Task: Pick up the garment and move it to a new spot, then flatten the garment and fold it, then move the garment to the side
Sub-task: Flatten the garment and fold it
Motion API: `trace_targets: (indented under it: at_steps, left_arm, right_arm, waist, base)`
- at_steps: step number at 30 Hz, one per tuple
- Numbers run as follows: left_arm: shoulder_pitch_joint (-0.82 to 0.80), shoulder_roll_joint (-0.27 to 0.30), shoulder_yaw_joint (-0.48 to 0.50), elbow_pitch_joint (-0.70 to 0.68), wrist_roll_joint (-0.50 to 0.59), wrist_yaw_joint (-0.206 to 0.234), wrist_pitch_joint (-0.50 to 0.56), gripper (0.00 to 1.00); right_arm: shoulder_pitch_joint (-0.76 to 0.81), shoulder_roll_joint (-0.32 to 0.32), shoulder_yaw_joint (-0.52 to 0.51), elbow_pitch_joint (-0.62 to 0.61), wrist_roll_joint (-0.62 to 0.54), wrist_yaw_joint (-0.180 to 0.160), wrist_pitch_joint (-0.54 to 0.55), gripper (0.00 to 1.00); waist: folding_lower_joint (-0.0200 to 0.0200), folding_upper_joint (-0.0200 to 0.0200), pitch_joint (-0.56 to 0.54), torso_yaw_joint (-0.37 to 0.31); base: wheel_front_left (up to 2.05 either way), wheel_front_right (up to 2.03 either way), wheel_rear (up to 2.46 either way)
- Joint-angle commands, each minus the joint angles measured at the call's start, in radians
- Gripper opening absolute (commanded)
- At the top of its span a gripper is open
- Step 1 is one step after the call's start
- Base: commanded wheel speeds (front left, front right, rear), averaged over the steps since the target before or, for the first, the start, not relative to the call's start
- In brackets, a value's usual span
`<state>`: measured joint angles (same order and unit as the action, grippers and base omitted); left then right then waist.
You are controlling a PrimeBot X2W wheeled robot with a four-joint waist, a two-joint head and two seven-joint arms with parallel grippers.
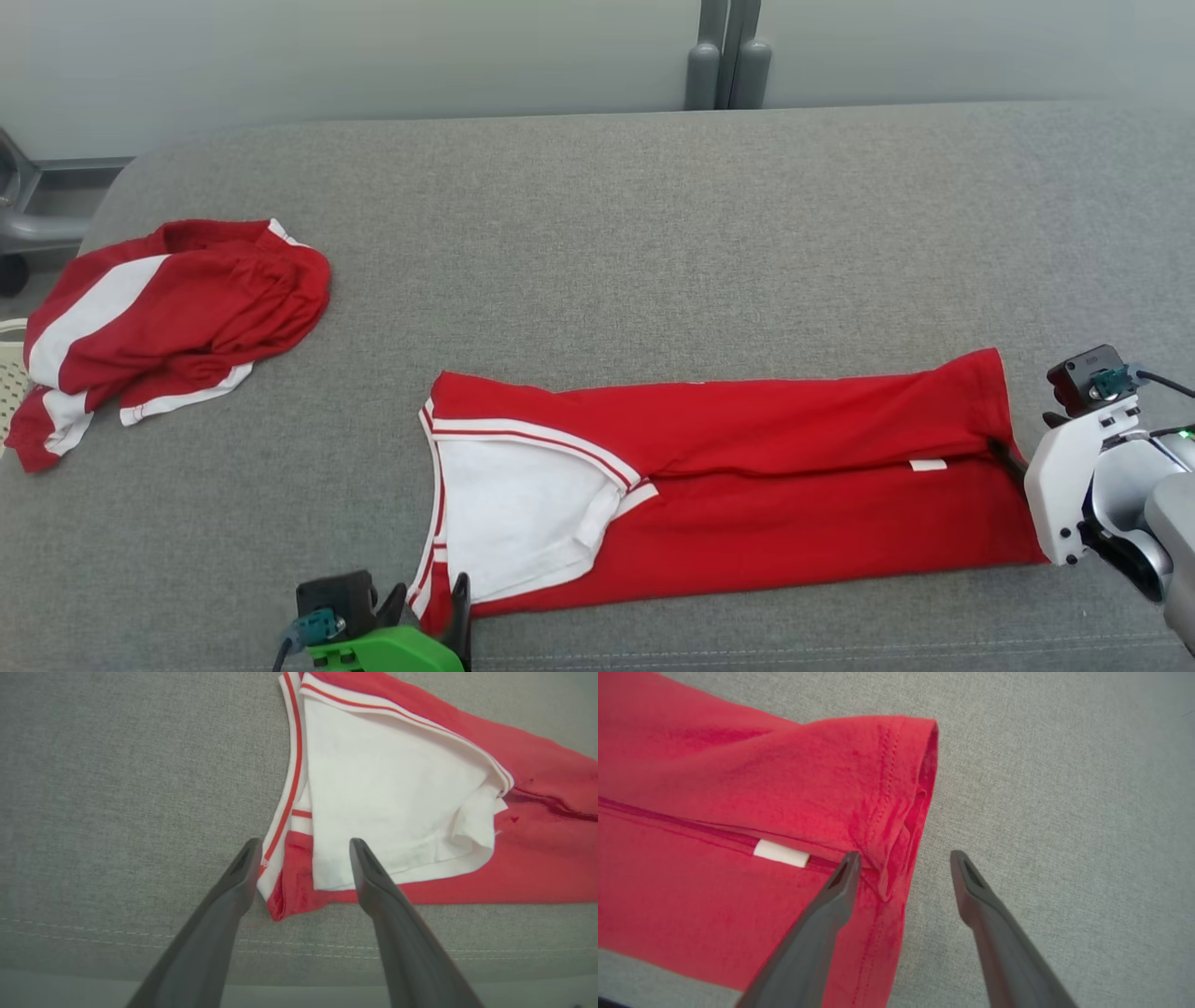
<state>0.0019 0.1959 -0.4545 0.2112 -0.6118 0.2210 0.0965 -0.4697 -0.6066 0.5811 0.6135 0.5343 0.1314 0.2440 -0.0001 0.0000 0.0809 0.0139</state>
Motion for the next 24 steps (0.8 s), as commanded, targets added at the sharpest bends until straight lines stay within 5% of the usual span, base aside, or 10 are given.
trace_targets:
  at_steps: [1,12,24]
  left_arm:
    - [0.022,0.002,-0.004,0.006,0.008,0.007,0.003,1.00]
    - [0.062,0.034,0.045,-0.009,0.004,-0.011,-0.132,1.00]
    - [0.002,0.054,0.123,-0.045,0.052,-0.082,-0.354,1.00]
  right_arm:
    - [0.025,0.007,-0.010,0.004,-0.004,-0.001,-0.010,1.00]
    - [0.165,0.093,-0.269,-0.054,0.019,-0.001,-0.125,1.00]
    - [0.333,0.359,-0.594,-0.188,-0.070,-0.001,-0.310,1.00]
  waist:
    - [0.0001,0.0000,-0.011,-0.002]
    - [0.0001,0.0000,-0.094,0.001]
    - [0.0001,0.0000,-0.142,0.007]
  base:
    - [0.00,0.00,0.00]
    - [0.00,0.00,0.00]
    - [0.00,0.00,0.00]
